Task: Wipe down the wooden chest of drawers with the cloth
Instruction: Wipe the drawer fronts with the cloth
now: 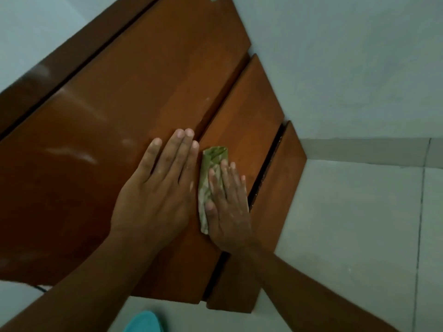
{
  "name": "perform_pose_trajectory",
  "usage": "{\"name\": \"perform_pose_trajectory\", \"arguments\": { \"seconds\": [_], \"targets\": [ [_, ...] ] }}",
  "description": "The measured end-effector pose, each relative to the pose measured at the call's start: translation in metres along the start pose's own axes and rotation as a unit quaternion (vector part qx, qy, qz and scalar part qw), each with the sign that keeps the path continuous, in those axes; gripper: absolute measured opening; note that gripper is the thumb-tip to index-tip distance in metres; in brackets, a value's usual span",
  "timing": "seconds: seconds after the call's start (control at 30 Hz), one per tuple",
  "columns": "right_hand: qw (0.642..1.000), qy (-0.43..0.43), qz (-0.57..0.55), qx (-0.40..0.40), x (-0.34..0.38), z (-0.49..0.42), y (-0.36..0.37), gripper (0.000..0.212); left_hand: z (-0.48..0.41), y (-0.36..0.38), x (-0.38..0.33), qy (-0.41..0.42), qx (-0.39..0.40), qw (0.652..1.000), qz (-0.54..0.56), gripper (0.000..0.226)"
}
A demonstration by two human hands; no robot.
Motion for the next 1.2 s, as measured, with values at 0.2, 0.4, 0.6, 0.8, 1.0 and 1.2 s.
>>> {"name": "perform_pose_trajectory", "arguments": {
  "seconds": [0.2,0.4,0.6,0.8,1.0,1.2],
  "targets": [
    [0.984,0.170,-0.011,-0.043,-0.116,-0.110,-0.015,0.056,-0.004,0.002,-0.002,0.002,-0.015,1.000,0.008,0.065],
    [0.909,0.394,-0.010,-0.135,-0.189,-0.121,-0.047,0.035,-0.003,-0.002,-0.003,0.001,-0.036,0.999,-0.001,0.065],
    [0.937,0.305,-0.108,-0.134,-0.045,0.019,-0.036,0.036,-0.003,-0.004,-0.004,-0.004,-0.026,1.000,0.000,0.064],
    [0.993,0.089,-0.072,-0.034,0.007,0.020,0.006,0.056,-0.002,-0.004,-0.005,-0.007,-0.018,1.000,0.002,0.064],
    [0.974,0.215,-0.029,-0.062,-0.120,-0.091,-0.015,0.053,-0.002,0.001,-0.003,-0.011,-0.030,0.999,-0.006,0.064],
    [0.859,0.474,-0.081,-0.177,-0.171,-0.100,-0.067,0.031,-0.003,-0.003,-0.004,-0.017,-0.037,0.999,-0.008,0.065]
  ]
}}
Point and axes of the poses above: each hand's wrist, its own z-axis away from the middle knuckle, its own y-axis out of the palm, x = y × z, the point moved 7 cm from there along -z, towards the middle knuckle, and after that the axes turned 3 degrees about -x, right-handed, at the moved point
